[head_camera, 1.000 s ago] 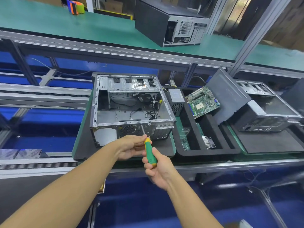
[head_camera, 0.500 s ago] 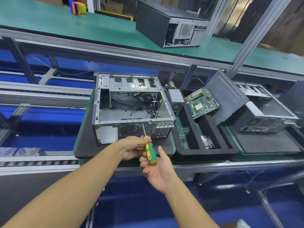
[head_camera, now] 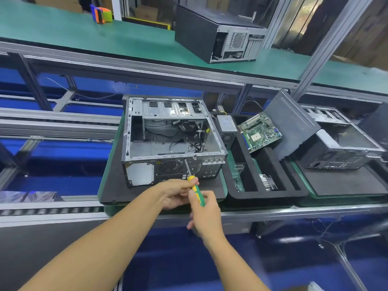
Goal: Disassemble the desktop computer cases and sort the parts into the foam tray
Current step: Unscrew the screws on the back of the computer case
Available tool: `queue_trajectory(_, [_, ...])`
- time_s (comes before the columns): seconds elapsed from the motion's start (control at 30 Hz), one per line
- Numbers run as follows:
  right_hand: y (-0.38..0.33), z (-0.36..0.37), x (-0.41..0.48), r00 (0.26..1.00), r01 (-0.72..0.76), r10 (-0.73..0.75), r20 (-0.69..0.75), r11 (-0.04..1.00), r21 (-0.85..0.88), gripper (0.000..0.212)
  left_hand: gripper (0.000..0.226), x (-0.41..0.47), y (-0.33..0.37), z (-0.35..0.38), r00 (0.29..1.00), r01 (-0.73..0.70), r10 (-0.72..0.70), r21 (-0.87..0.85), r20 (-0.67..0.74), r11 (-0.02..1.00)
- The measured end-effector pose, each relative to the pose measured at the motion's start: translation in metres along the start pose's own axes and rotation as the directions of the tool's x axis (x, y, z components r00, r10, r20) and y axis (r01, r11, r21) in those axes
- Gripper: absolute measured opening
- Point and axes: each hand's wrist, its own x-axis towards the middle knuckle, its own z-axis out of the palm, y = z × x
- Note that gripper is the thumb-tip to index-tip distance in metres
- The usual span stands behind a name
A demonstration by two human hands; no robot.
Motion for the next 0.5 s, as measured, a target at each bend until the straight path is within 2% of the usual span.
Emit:
queue_trajectory(0.03, [-0.005, -0.001, -0.001, 0.967, -0.244, 0.201, 0.157, 0.91, 0.335, 0.045, 0.028, 0.001, 0.0, -0.002, 1.0, -0.001, 0.001, -0.016, 0.019, 1.0])
queue_trajectory(0.07, [-0.009, -0.003, -0.001, 0.896, -0.437, 0.3, 0.326, 0.726, 0.531, 0.053, 0.027, 0.001, -0.001, -0.005, 0.999, 0.001, -0.001, -0.022, 0.036, 1.0])
queue_trajectory(0.1, [-0.009, -0.004, 0.0, 0.845, -0.533, 0.329, 0.421, 0.576, 0.62, 0.055, 0.025, 0.002, -0.003, -0.007, 0.999, 0.002, -0.001, -0.021, 0.044, 1.0])
queue_trajectory(0.13, [-0.009, -0.003, 0.002, 0.829, -0.559, 0.342, 0.443, 0.503, 0.659, 0.051, 0.024, 0.002, -0.004, -0.008, 0.999, 0.002, -0.001, -0.023, 0.05, 1.0])
queue_trajectory(0.17, [-0.01, -0.001, 0.003, 0.834, -0.551, 0.352, 0.424, 0.501, 0.667, 0.044, 0.024, 0.001, -0.005, -0.008, 0.998, 0.004, -0.002, -0.034, 0.055, 0.999])
queue_trajectory(0.2, [-0.01, 0.001, 0.003, 0.86, -0.508, 0.359, 0.362, 0.55, 0.662, 0.037, 0.026, 0.001, -0.005, -0.009, 0.998, 0.005, -0.002, -0.047, 0.062, 0.999])
queue_trajectory(0.23, [-0.01, 0.003, 0.004, 0.903, -0.427, 0.344, 0.258, 0.65, 0.629, 0.03, 0.028, 0.001, -0.006, -0.01, 0.997, 0.008, -0.004, -0.055, 0.072, 0.998])
queue_trajectory(0.27, [-0.009, 0.003, 0.005, 0.956, -0.291, 0.27, 0.118, 0.809, 0.511, 0.025, 0.028, 0.0, -0.006, -0.011, 0.996, 0.013, -0.008, -0.056, 0.086, 0.998])
queue_trajectory(0.3, [-0.008, 0.001, 0.006, 0.992, -0.108, 0.122, -0.035, 0.959, 0.262, 0.024, 0.027, -0.001, -0.004, -0.013, 0.995, 0.022, -0.017, -0.052, 0.097, 0.998])
queue_trajectory(0.33, [-0.005, -0.002, 0.006, 0.99, 0.073, -0.081, -0.114, 0.995, -0.073, 0.025, 0.023, -0.002, -0.003, -0.014, 0.994, 0.034, -0.03, -0.039, 0.105, 0.999])
queue_trajectory(0.37, [0.0, -0.003, 0.007, 0.959, 0.21, -0.26, -0.111, 0.918, -0.336, 0.027, 0.021, -0.002, -0.001, -0.013, 0.993, 0.043, -0.04, -0.017, 0.115, 0.999])
queue_trajectory(0.4, [0.001, -0.004, 0.007, 0.92, 0.294, -0.38, -0.091, 0.827, -0.478, 0.027, 0.021, -0.003, 0.001, -0.012, 0.992, 0.041, -0.042, 0.01, 0.122, 0.999])
queue_trajectory(0.5, [0.006, 0.004, 0.008, 0.803, 0.395, -0.592, -0.065, 0.612, -0.685, 0.021, 0.022, -0.002, 0.003, 0.0, 0.999, 0.003, -0.005, 0.047, 0.045, 0.999])
